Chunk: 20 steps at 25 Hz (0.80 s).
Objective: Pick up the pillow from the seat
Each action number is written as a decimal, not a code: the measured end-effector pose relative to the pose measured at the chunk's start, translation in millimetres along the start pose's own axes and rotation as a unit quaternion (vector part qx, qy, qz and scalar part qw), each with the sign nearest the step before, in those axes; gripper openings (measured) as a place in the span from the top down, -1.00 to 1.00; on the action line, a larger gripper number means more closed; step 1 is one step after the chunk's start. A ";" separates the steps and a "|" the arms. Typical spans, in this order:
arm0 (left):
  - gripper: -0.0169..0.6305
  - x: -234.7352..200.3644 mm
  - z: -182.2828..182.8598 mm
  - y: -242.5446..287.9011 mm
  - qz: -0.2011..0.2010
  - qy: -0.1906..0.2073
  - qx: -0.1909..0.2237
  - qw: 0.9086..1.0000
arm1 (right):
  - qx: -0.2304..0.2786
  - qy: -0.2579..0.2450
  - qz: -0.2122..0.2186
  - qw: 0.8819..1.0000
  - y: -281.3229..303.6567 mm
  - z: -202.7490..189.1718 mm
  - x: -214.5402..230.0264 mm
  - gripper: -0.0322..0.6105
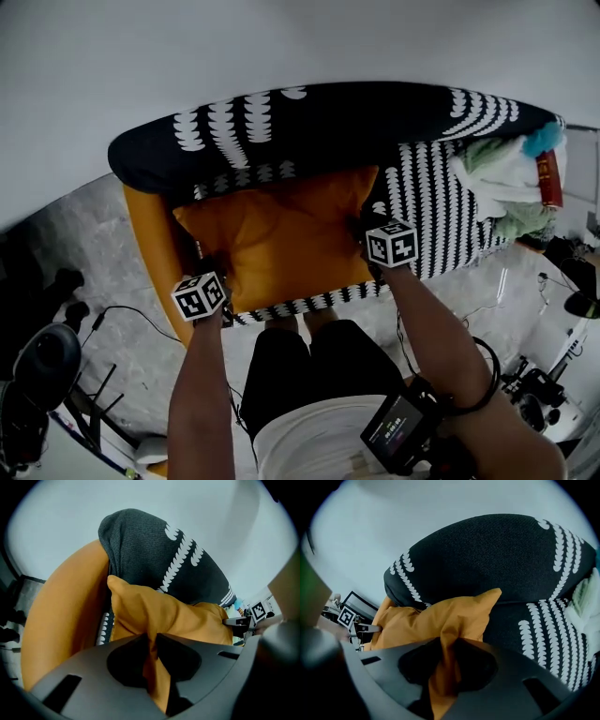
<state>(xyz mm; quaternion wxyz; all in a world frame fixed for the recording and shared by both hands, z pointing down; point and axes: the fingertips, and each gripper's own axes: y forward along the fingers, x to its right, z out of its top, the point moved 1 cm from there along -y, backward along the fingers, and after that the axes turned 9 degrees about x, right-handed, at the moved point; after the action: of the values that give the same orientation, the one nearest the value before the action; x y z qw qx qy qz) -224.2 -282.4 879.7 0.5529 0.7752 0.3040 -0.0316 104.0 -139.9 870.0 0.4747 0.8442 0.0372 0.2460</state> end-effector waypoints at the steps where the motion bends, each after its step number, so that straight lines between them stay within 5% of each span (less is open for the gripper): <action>1: 0.73 1.7 -1.3 -4.8 0.000 0.003 0.001 1.000 | -0.001 -0.002 0.002 1.000 -2.9 -1.8 -1.4 0.56; 14: 0.79 48.6 -34.2 -79.0 0.030 0.010 0.022 0.999 | 0.053 -0.023 0.024 0.998 -84.8 -30.6 -7.8 0.63; 20: 0.81 36.5 -29.5 -89.9 0.036 0.041 0.032 0.998 | 0.048 -0.031 0.028 0.998 -81.0 -32.4 -23.3 0.64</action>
<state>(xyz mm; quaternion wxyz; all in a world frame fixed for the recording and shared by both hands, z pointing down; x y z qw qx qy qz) -248.6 -222.3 801.7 0.5159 0.8034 0.2971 0.0110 82.8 -77.2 808.6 0.4279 0.8737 0.0109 0.2311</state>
